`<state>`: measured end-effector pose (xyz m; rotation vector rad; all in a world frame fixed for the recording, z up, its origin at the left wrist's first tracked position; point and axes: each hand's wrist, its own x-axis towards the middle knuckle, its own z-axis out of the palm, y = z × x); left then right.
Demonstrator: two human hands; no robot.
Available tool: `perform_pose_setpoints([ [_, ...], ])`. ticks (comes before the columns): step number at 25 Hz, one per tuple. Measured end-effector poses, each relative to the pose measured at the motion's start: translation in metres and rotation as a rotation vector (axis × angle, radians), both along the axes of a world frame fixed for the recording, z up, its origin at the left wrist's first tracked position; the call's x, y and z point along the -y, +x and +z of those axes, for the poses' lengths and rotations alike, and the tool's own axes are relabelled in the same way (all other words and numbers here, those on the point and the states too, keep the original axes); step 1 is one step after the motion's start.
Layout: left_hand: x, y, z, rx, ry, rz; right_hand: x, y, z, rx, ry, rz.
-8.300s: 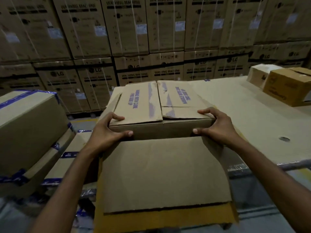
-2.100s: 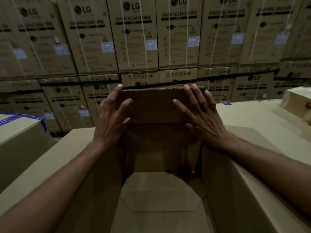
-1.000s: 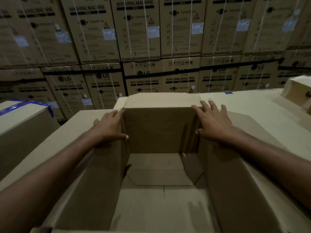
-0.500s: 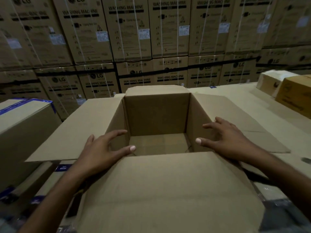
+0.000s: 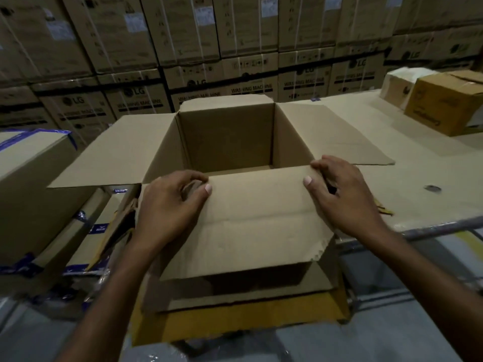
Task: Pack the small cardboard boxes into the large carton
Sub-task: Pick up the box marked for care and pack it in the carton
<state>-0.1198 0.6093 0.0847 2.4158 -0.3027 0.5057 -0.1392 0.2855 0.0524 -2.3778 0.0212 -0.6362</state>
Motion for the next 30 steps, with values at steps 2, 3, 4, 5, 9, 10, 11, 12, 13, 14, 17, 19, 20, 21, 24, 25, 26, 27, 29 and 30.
perform_pose_setpoints([
  [2, 0.017, -0.019, -0.01, 0.043, 0.04, 0.003, 0.007, -0.019, -0.012, -0.008, 0.04, 0.057],
  [3, 0.025, -0.026, -0.014, 0.043, 0.043, 0.002, 0.011, -0.027, -0.016, -0.021, 0.055, 0.085],
  [4, 0.034, -0.034, -0.019, 0.038, 0.05, 0.001, 0.015, -0.034, -0.02, -0.038, 0.064, 0.104],
  [5, 0.042, -0.04, -0.025, 0.035, 0.062, 0.007, 0.019, -0.04, -0.023, -0.057, 0.066, 0.115],
  [9, 0.089, -0.08, -0.045, 0.085, -0.014, 0.096, 0.044, -0.075, -0.028, -0.117, 0.128, 0.151],
  [10, 0.1, -0.091, -0.049, 0.111, -0.062, 0.12, 0.052, -0.083, -0.031, -0.127, 0.15, 0.162],
  [11, 0.116, -0.106, -0.054, 0.142, -0.108, 0.144, 0.064, -0.093, -0.033, -0.137, 0.164, 0.177],
  [12, 0.132, -0.121, -0.058, 0.17, -0.153, 0.163, 0.075, -0.103, -0.036, -0.147, 0.175, 0.196],
  [13, 0.151, -0.137, -0.061, 0.189, -0.199, 0.171, 0.089, -0.114, -0.039, -0.156, 0.191, 0.218],
  [14, 0.171, -0.152, -0.063, 0.195, -0.245, 0.165, 0.101, -0.124, -0.042, -0.161, 0.21, 0.235],
  [17, 0.222, -0.183, -0.073, 0.141, -0.316, 0.092, 0.135, -0.151, -0.052, -0.197, 0.3, 0.24],
  [19, 0.254, -0.194, -0.08, 0.095, -0.337, 0.027, 0.157, -0.167, -0.058, -0.229, 0.391, 0.218],
  [20, 0.267, -0.195, -0.084, 0.061, -0.381, -0.002, 0.166, -0.173, -0.061, -0.236, 0.432, 0.2],
  [21, 0.28, -0.193, -0.087, 0.023, -0.431, -0.026, 0.175, -0.178, -0.064, -0.235, 0.461, 0.18],
  [24, 0.321, -0.18, -0.1, -0.074, -0.497, -0.115, 0.204, -0.19, -0.073, -0.23, 0.52, 0.093],
  [25, 0.335, -0.175, -0.105, -0.1, -0.501, -0.155, 0.212, -0.193, -0.076, -0.223, 0.539, 0.06],
  [26, 0.35, -0.169, -0.112, -0.132, -0.502, -0.195, 0.222, -0.196, -0.082, -0.216, 0.555, 0.021],
  [27, 0.365, -0.163, -0.117, -0.16, -0.498, -0.233, 0.232, -0.198, -0.087, -0.208, 0.567, -0.021],
  [29, 0.399, -0.153, -0.131, -0.218, -0.492, -0.31, 0.252, -0.204, -0.097, -0.202, 0.576, -0.115],
  [30, 0.415, -0.149, -0.137, -0.25, -0.495, -0.351, 0.261, -0.207, -0.102, -0.198, 0.576, -0.156],
])
